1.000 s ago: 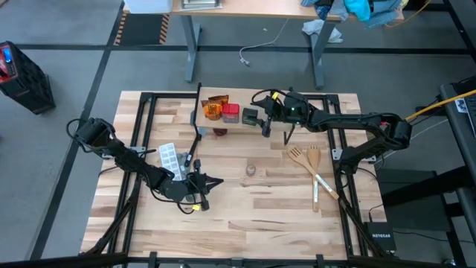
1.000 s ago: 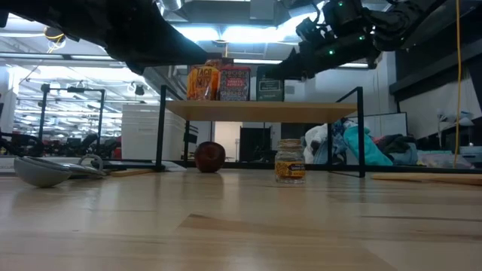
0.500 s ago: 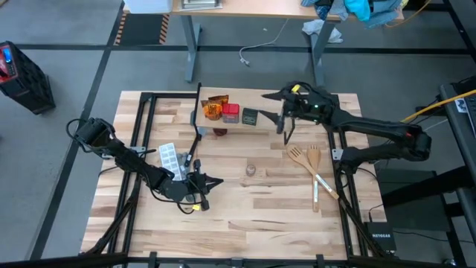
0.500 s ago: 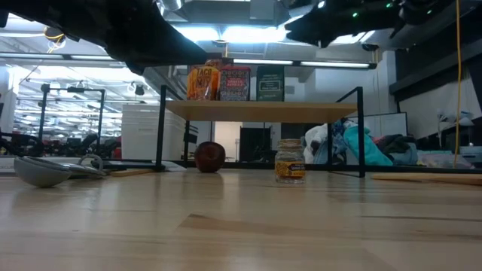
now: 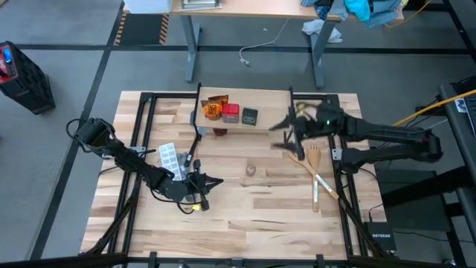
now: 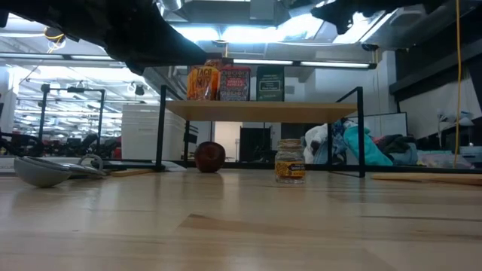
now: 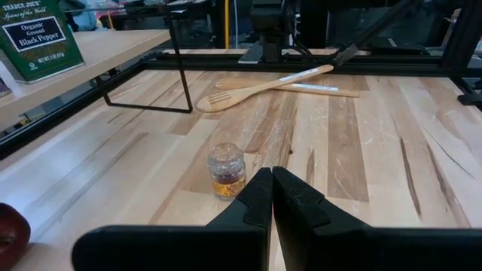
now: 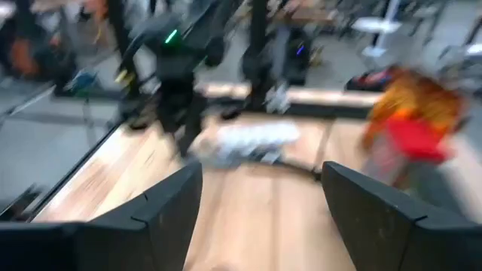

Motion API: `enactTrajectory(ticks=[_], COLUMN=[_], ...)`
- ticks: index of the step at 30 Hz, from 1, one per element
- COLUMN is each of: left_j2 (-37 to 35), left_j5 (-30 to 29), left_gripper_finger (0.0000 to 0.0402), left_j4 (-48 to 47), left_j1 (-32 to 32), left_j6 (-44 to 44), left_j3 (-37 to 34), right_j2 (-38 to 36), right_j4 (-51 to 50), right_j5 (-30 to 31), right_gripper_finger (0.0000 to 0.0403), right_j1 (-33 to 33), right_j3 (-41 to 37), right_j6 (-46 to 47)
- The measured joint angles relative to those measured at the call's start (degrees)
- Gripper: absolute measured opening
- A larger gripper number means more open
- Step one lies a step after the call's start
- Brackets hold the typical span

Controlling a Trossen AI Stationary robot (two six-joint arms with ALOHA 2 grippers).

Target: Shelf spices

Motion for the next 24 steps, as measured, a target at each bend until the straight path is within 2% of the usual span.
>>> enactTrajectory(ticks=[4, 12, 18, 24], left_j2=[0.0, 0.0, 0.0, 0.0], left_j5=[0.0, 0.0, 0.0, 0.0], left_gripper_finger=[0.0005, 0.0005, 0.0005, 0.0005], left_j4=[0.0, 0.0, 0.0, 0.0], left_j1=[0.0, 0.0, 0.0, 0.0], left_j6=[0.0, 0.0, 0.0, 0.0], left_j3=[0.0, 0.0, 0.0, 0.0], right_j2=[0.6, 7.1, 13.2, 20.1], right_j4=[-6.6, -13.0, -13.2, -12.9], right_j5=[7.3, 27.3, 33.2, 40.5], right_gripper_finger=[0.0280, 0.0280, 0.0280, 0.0280], right_j1=[10.2, 28.3, 35.4, 38.7], right_j3=[0.0, 0.0, 0.0, 0.0], right_j6=[1.1, 10.5, 17.0, 20.9])
